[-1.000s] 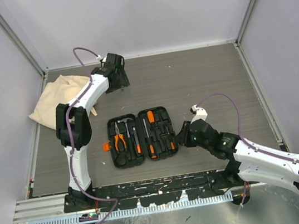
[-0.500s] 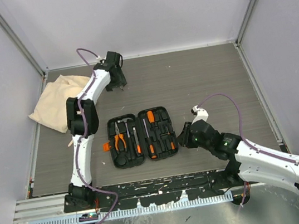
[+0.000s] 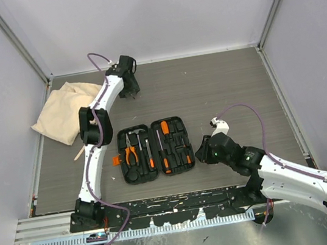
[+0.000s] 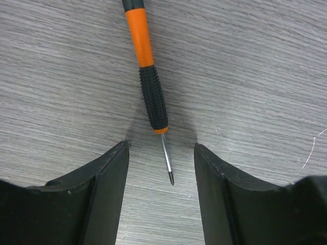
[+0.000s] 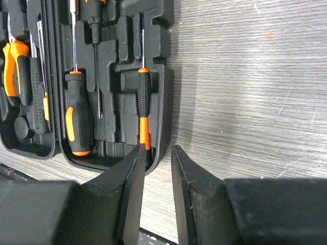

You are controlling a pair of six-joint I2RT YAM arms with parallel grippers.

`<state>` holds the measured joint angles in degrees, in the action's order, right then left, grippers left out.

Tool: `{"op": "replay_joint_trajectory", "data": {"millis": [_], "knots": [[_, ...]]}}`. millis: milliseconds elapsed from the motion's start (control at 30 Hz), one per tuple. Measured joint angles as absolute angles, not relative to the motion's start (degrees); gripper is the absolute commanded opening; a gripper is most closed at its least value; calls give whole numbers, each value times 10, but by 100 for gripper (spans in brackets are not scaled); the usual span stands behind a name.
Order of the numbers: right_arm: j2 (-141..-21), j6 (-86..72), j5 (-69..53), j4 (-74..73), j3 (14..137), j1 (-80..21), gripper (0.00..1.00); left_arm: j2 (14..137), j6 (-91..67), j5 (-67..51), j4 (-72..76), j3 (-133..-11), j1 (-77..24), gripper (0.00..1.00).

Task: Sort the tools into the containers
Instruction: Pick up the screwdriver from the center of the board.

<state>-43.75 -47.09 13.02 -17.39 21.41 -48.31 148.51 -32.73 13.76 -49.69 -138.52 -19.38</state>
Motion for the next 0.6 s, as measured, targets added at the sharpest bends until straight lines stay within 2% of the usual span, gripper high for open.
{"op": "replay_joint_trajectory", "data": {"millis": [433,600], "knots": [[-420,-467,130,-192,206,-483,33,1512,-323,146,-505,-1430,-183,46],[-399,-467,131,-207,202,-483,33,1519,-315,148,-505,-1440,-180,33]]}}
